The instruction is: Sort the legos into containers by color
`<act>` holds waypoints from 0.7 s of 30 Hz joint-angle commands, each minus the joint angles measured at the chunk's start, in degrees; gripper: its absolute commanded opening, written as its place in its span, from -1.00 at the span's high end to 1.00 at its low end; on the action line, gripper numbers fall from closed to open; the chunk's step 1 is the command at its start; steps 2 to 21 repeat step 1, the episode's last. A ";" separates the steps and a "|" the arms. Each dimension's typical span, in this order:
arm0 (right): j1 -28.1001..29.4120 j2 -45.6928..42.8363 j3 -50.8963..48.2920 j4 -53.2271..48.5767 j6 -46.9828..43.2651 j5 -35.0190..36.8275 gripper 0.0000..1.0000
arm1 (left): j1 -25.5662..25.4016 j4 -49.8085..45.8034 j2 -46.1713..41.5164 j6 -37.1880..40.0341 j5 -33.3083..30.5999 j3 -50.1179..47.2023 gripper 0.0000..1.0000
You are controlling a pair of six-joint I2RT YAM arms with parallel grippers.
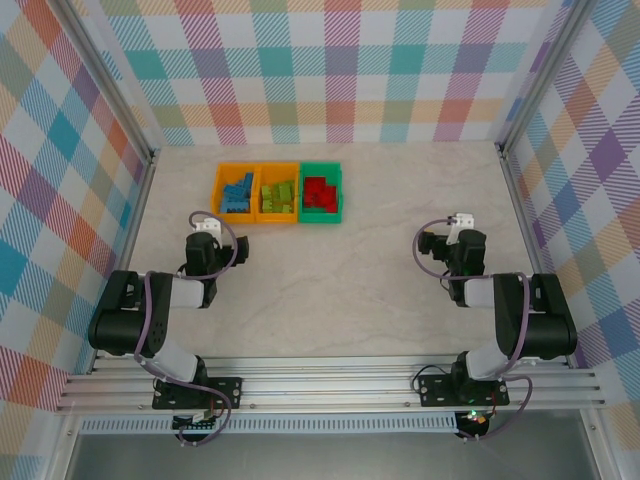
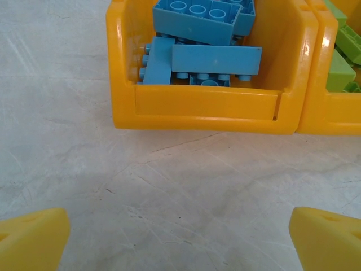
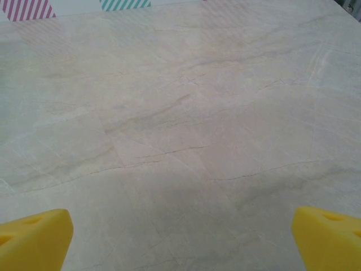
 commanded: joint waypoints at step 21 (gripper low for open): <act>0.35 0.04 0.53 2.10 -0.32 -1.42 -0.99 | 0.47 1.58 -0.19 -0.63 1.00 0.84 -1.00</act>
